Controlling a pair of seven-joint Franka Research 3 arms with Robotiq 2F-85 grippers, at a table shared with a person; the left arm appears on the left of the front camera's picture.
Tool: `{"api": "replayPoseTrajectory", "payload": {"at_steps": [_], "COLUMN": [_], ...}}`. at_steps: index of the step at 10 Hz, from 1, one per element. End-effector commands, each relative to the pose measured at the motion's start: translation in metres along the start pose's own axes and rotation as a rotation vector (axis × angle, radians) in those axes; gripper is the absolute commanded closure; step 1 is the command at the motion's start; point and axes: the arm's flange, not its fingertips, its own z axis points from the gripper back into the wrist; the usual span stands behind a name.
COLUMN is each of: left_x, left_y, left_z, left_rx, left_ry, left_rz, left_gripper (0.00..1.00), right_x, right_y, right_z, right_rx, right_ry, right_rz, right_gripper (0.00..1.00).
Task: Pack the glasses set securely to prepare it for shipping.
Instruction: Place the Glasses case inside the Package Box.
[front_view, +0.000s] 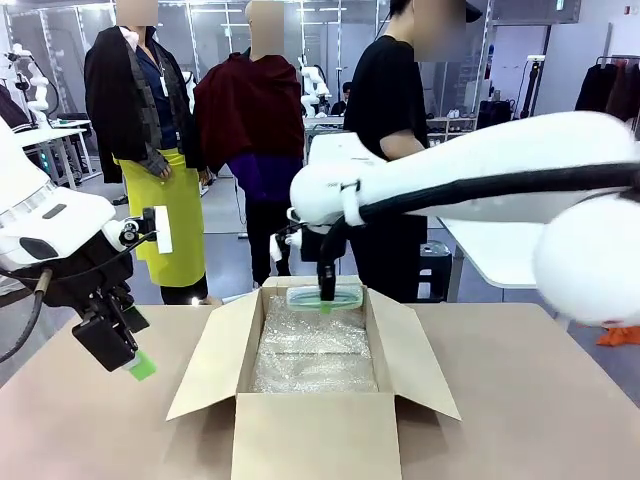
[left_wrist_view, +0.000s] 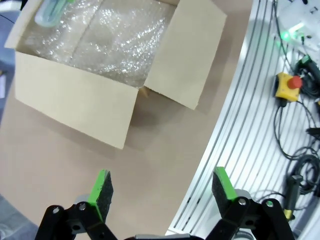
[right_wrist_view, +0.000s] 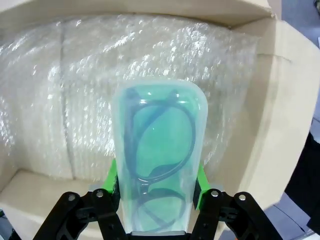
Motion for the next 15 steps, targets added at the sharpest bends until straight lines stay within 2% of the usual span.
{"api": "replayPoseTrajectory", "payload": {"at_steps": [1,5,6,7,9,11,12,15], "left_x": [0.000,0.000,0.000,0.000,0.000,0.000,0.000,0.000], "left_y": [0.001,0.001,0.001,0.001,0.001,0.001,0.001,0.001], "left_z": [0.000,0.000,0.000,0.000,0.000,0.000,0.000,0.000], "left_rx": [-0.002,-0.002,-0.002,-0.002,-0.002,-0.002,-0.002,-0.002], "left_ry": [-0.011,-0.011,-0.011,-0.011,-0.011,-0.011,-0.011,-0.011], "left_rz": [-0.007,-0.007,-0.007,-0.007,-0.007,-0.007,-0.007,-0.007], "left_gripper": [0.00,0.00,0.00,0.00,0.00,0.00,0.00,0.00], "right_x": [0.019,0.009,0.005,0.002,-0.006,-0.018,-0.006,-0.006], "right_y": [-0.029,-0.034,-0.032,-0.028,-0.020,-0.016,-0.025,-0.025], "right_z": [-0.009,-0.054,-0.057,-0.050,-0.036,-0.030,-0.041,-0.041], "right_rx": [0.006,0.054,0.058,0.051,0.057,0.017,0.040,0.040], "right_ry": [0.056,0.054,0.059,0.048,0.037,0.076,0.042,0.042], "right_rz": [-0.028,-0.055,-0.060,-0.056,-0.051,-0.081,-0.041,-0.041], "right_gripper": [0.64,0.64,0.09,0.00,0.00,0.00,0.00,0.00]}}
